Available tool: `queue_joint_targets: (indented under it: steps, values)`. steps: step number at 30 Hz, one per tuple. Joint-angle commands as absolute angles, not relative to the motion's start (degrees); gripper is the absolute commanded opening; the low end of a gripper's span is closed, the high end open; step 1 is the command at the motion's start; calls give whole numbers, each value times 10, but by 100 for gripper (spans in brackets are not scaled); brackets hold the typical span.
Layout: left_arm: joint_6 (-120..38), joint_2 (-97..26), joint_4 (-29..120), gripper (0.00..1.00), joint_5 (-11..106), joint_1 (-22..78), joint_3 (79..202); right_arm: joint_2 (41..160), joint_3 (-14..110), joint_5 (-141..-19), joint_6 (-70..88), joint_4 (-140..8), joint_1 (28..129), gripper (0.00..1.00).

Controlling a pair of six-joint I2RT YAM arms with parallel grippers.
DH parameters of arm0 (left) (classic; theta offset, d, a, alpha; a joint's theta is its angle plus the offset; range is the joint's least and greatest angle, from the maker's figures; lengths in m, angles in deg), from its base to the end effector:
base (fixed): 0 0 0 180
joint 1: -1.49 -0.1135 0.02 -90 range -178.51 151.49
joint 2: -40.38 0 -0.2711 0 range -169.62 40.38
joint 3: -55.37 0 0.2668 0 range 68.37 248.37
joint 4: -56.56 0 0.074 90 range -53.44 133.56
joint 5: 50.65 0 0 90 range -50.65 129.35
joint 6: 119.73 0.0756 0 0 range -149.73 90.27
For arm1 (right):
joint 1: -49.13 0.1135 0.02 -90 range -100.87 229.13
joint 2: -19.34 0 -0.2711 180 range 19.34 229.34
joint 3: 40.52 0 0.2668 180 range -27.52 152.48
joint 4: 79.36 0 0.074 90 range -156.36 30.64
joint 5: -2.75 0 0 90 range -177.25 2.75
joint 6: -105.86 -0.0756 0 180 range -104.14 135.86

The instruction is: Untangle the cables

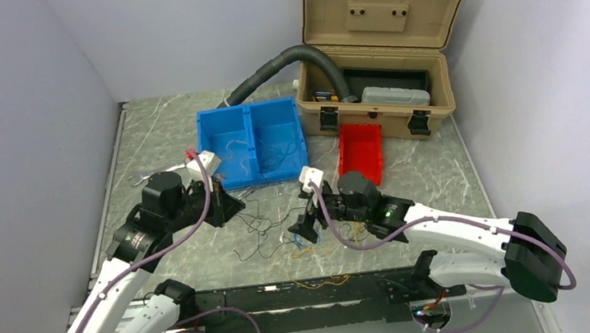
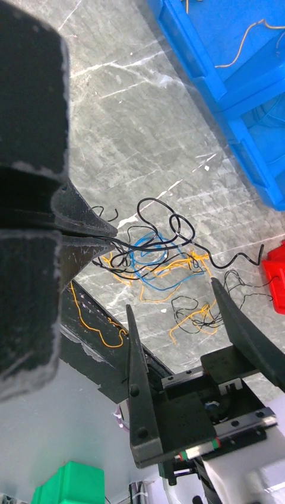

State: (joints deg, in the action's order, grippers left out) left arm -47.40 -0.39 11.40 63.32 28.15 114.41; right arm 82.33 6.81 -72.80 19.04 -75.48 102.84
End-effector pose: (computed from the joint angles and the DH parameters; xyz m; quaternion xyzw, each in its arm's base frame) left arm 0.1611 -0.1152 0.3095 0.1737 0.8225 -0.3570 0.4073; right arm 0.1579 0.2469 0.2338 -0.4498 0.6780 0.3372 0.4737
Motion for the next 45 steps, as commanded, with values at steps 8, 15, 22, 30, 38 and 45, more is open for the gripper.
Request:
queue_joint_targets:
  steps: [8, 15, 22, 30, 38, 45]
  values:
    - [-465, 11, 116, 0, 614, 280, 1169, 768, 43, -657, 267, -839, 1031, 100]
    - [-469, 9, 122, 0, 618, 280, 1169, 792, 34, -645, 308, -857, 1037, 99]
    - [-471, 6, 127, 0, 619, 280, 1169, 862, 67, -631, 356, -851, 1046, 86]
    - [-470, 1, 126, 0, 619, 280, 1174, 943, 105, -651, 369, -868, 1061, 60]
    - [-480, 2, 114, 0, 574, 280, 1183, 953, 94, -690, 336, -886, 1066, 0]
    - [-544, 54, 84, 0, 379, 280, 1170, 859, 8, -914, 171, -901, 1065, 0]
